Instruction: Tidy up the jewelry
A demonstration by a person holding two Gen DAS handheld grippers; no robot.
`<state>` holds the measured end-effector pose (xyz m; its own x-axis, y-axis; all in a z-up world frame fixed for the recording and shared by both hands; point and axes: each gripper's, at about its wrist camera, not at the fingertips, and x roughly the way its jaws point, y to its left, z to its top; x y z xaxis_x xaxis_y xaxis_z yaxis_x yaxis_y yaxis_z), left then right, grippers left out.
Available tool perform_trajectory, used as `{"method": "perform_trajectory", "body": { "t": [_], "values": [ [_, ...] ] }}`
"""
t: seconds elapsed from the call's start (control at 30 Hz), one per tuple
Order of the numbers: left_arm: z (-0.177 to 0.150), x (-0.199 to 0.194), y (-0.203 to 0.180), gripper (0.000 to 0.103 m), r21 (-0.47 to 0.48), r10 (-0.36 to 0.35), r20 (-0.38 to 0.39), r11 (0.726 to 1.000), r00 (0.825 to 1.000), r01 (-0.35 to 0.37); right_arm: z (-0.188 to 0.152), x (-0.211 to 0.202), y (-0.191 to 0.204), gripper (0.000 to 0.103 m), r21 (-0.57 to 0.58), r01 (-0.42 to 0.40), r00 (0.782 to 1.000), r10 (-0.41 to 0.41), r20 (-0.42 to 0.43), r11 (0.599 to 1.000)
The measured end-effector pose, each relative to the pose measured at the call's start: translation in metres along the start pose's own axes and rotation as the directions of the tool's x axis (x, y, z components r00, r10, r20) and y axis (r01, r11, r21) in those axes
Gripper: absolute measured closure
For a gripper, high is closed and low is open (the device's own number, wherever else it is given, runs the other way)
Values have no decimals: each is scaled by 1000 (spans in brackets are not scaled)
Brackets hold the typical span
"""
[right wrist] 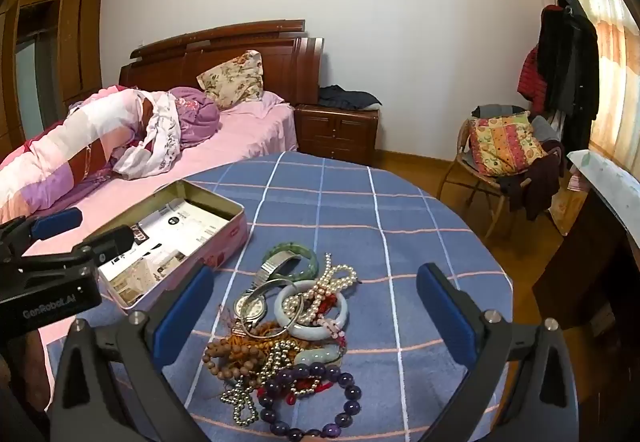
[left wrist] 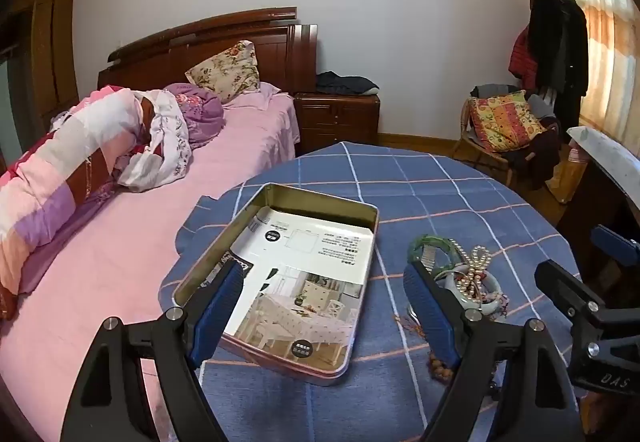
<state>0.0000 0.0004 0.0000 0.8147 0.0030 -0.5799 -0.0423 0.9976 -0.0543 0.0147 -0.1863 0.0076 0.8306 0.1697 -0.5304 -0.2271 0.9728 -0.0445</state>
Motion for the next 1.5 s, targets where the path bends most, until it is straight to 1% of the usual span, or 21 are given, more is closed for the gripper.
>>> {"method": "perform_trajectory", "body": {
  "t": [0.13, 0.2, 0.3, 0.37, 0.43, 0.6, 1.5],
  "values": [
    [-1, 0, 7, 21, -11, 0, -4, 1000, 1000, 0, 1, 1, -3, 0, -8, 9, 1000, -9, 1, 1000],
    [-1, 1, 5, 21, 4, 18, -1, 1000, 1000, -18, 2, 0, -4, 0, -9, 14, 1000, -14, 3, 1000],
    [-2, 4, 3, 21, 9, 38, 1, 999, 999, -38, -1, 0, 8, 0, -13, 11, 1000, -11, 9, 1000],
    [1, 1, 7, 21, -4, 35, 4, 999, 999, -35, 0, -6, 9, 0, -18, 9, 1000, -9, 10, 1000],
    [2, 1, 8, 21, -8, 39, 5, 999, 999, -39, -2, 2, 5, 0, -11, 0, 1000, 0, 4, 1000],
    [3, 1, 10, 21, -13, 40, 6, 999, 999, -40, -1, 1, 5, 0, -21, -2, 1000, 2, 8, 1000],
    [2, -1, 11, 21, -12, 52, 8, 999, 999, -52, 0, -2, 4, 0, -22, 4, 1000, -4, 13, 1000]
  ]
}}
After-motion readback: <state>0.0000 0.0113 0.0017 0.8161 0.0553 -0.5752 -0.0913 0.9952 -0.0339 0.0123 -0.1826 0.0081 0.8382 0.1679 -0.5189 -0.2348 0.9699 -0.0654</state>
